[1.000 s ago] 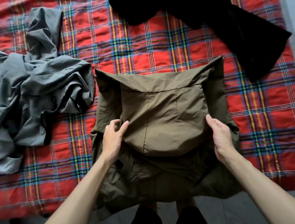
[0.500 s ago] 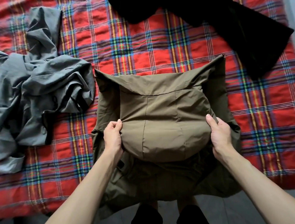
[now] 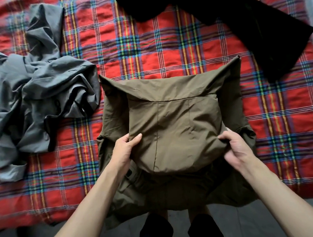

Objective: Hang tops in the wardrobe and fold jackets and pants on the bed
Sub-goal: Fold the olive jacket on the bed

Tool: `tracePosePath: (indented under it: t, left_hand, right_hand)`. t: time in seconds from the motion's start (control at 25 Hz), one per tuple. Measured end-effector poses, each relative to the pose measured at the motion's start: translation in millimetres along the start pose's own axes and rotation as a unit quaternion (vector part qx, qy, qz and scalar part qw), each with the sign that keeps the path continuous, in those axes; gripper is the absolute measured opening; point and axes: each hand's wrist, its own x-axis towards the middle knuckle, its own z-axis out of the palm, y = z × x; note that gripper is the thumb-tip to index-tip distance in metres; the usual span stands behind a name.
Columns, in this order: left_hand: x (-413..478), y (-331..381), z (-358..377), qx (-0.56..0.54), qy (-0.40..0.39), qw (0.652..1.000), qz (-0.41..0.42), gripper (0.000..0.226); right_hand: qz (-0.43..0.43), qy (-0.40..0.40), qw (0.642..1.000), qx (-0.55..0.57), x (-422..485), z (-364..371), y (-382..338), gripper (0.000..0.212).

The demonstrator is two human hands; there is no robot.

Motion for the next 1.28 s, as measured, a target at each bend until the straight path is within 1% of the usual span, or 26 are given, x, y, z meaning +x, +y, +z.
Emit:
tracePosePath:
  t: [0.08,0.12,0.16,0.2,0.24,0.28,0.32,0.36,0.4,0.44,0.48,0.52,0.56,0.6,0.68,0.72,0.76,0.8,0.84,0.92,1.0,1.08,1.12,1.2,1.24,1.28]
  left_hand:
    - [4,-8,-3,-0.098,-0.027,0.994,-0.028,0.029]
    - [6,-13,-4,-0.119,-0.034,0.991,-0.051,0.025]
    - [7,-19,-3,-0.107,-0.028,0.991,-0.077,0.021]
    - [9,-27,-5,-0.056,-0.004,0.994,-0.097,0.019]
    - [13,-34,-8,0.024,0.03,0.994,-0.099,0.02]
    - [18,-38,-10,0.117,0.066,0.988,-0.079,0.029]
    - [20,-33,-9,0.196,0.104,0.974,-0.038,0.041]
    - [26,-20,-8,0.225,0.144,0.964,0.004,0.053]
    - [31,1,-5,0.194,0.171,0.965,0.048,0.06]
    - [42,27,-3,0.123,0.175,0.975,0.068,0.065]
    - [54,57,3,0.05,0.159,0.983,0.075,0.07]
    - [70,85,8,-0.005,0.151,0.987,0.056,0.076]
    - [87,109,17,-0.049,0.168,0.984,0.035,0.078]
    - [105,127,21,-0.067,0.208,0.976,0.023,0.077]
    - [137,144,20,-0.032,0.302,0.952,0.025,0.061]
    - [150,144,16,-0.022,0.308,0.951,0.014,0.052]
    - [160,141,9,-0.029,0.282,0.959,-0.001,0.046]
    - [165,136,3,-0.053,0.258,0.965,-0.013,0.04]
    - [171,128,-6,-0.095,0.238,0.966,-0.029,0.034]
    - [176,108,-18,-0.191,0.247,0.95,-0.009,0.024]
    - [181,96,-20,-0.227,0.283,0.932,0.01,0.023]
    - [178,101,-18,-0.196,0.301,0.933,0.031,0.018]
    - [175,108,-17,-0.155,0.317,0.934,0.05,0.013]
    - [169,124,-20,0.012,0.351,0.932,0.092,0.01]
    - [167,130,-21,0.094,0.375,0.917,0.1,0.015]
    - [166,133,-22,0.142,0.399,0.9,0.104,0.019]
  right_hand:
    - [0.021,-0.027,0.999,0.017,0,-4,1,0.06]
    - [0.023,-0.008,1.0,-0.017,5,-9,5,0.064]
    - [0.016,0.027,0.995,-0.095,9,-13,10,0.064]
    - [-0.008,0.064,0.976,-0.209,11,-17,17,0.06]
    - [-0.036,0.11,0.94,-0.322,9,-17,22,0.052]
    - [-0.058,0.141,0.9,-0.408,11,-17,22,0.046]
    - [-0.075,0.174,0.874,-0.447,11,-10,13,0.042]
    - [-0.098,0.198,0.868,-0.445,15,-1,1,0.04]
    - [-0.115,0.2,0.873,-0.43,21,10,-15,0.041]
    - [-0.128,0.194,0.892,-0.388,28,22,-33,0.049]
    - [-0.129,0.183,0.916,-0.334,35,39,-53,0.064]
    - [-0.124,0.168,0.936,-0.284,47,53,-73,0.073]
    - [-0.113,0.157,0.952,-0.238,58,70,-93,0.07]
    - [-0.102,0.159,0.962,-0.199,73,82,-110,0.063]
    - [-0.075,0.196,0.971,-0.118,115,94,-134,0.066]
    - [-0.07,0.212,0.971,-0.085,133,89,-140,0.062]
    - [-0.072,0.222,0.971,-0.058,150,78,-142,0.049]
    - [-0.073,0.229,0.97,-0.04,162,65,-140,0.037]
    - [-0.066,0.222,0.973,-0.023,163,54,-134,0.031]
    - [-0.067,0.2,0.977,0.024,153,35,-118,0.032]
    - [-0.079,0.169,0.981,0.05,152,25,-110,0.031]
    - [-0.075,0.169,0.983,0.02,155,32,-117,0.031]
    - [-0.067,0.181,0.981,-0.019,153,38,-125,0.034]
    - [-0.044,0.197,0.976,-0.087,149,49,-144,0.034]
    - [-0.035,0.197,0.974,-0.105,148,51,-151,0.027]
    - [-0.03,0.204,0.973,-0.102,151,51,-154,0.019]
